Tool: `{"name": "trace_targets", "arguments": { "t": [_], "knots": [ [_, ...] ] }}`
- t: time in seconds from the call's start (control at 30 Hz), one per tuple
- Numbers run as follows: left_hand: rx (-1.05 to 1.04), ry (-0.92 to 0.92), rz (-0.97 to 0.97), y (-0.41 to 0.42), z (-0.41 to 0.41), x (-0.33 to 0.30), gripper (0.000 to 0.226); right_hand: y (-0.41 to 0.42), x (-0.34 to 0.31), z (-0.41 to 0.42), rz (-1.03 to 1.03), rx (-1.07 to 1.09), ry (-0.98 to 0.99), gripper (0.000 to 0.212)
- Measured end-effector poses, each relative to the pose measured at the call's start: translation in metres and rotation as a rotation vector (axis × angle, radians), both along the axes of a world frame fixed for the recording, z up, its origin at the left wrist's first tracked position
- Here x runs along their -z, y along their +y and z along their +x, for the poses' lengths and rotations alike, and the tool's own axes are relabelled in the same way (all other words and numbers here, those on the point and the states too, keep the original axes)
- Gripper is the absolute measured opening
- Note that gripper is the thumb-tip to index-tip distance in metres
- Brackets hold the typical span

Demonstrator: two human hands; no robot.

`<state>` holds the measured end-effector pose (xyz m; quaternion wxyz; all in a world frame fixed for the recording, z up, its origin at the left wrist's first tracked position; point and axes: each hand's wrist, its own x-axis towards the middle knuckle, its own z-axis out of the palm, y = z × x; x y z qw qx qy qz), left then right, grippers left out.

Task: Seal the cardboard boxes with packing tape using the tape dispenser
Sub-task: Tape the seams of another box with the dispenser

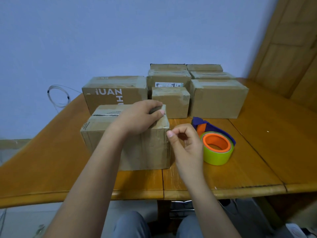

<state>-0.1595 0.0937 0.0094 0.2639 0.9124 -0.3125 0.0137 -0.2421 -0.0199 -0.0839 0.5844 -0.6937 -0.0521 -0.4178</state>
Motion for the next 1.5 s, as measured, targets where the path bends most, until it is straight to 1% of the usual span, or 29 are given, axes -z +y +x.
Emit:
{"name": "trace_targets", "arguments": {
  "t": [0.07,0.17,0.23,0.3,0.4,0.47,0.67,0.73,0.83,0.9,1.0,1.07,1.13,1.23,1.33,1.5],
  "knots": [
    [0.003,-0.007,0.012,0.001,0.000,0.000,0.046,-0.001,-0.002,0.000,0.010,0.008,0.009,0.007],
    [0.006,-0.021,0.010,0.000,0.001,0.001,0.045,0.000,-0.006,-0.001,0.065,-0.021,0.061,0.018],
    [0.008,-0.023,0.009,0.001,0.002,0.002,0.045,0.000,-0.007,0.000,0.040,-0.030,0.085,0.022],
    [0.012,-0.026,0.013,0.000,0.002,0.002,0.045,0.000,-0.008,0.000,-0.016,0.008,0.084,0.017],
    [0.017,-0.036,0.011,0.000,0.001,0.002,0.045,-0.001,-0.007,-0.001,-0.007,0.061,0.076,0.011],
    [0.021,-0.039,0.007,0.000,0.001,0.001,0.045,-0.001,-0.006,-0.001,-0.036,0.096,0.057,0.007],
    [0.017,-0.040,0.001,0.000,0.000,0.001,0.044,-0.003,-0.006,0.003,-0.167,0.156,0.054,0.006],
    [0.018,-0.042,0.008,0.001,0.000,0.001,0.044,-0.003,-0.008,0.005,-0.164,0.149,0.056,0.009],
    [0.021,-0.041,0.010,0.002,0.001,0.001,0.044,-0.009,-0.007,0.005,-0.110,0.099,0.072,0.007],
    [0.025,-0.042,0.012,0.001,0.001,0.001,0.044,-0.013,-0.004,0.002,-0.068,0.052,0.093,0.013],
    [0.022,-0.042,0.006,0.001,0.001,0.001,0.045,-0.010,-0.001,-0.003,-0.039,-0.025,0.119,0.014],
    [0.021,-0.046,0.005,0.001,0.000,0.001,0.044,-0.006,0.002,-0.003,-0.078,0.012,0.088,0.012],
    [0.021,-0.055,0.012,0.000,-0.001,0.001,0.044,-0.005,0.001,-0.001,-0.084,0.075,0.063,0.003],
    [0.024,-0.055,0.013,0.000,-0.002,0.001,0.044,-0.008,0.000,0.002,-0.068,0.100,0.077,0.003],
    [0.026,-0.060,0.022,0.001,-0.002,0.001,0.043,-0.011,-0.001,0.002,-0.092,0.054,0.110,0.007],
    [0.026,-0.052,0.037,0.000,0.000,0.000,0.046,-0.017,-0.005,0.005,-0.058,-0.041,0.155,0.021]
  ]
}}
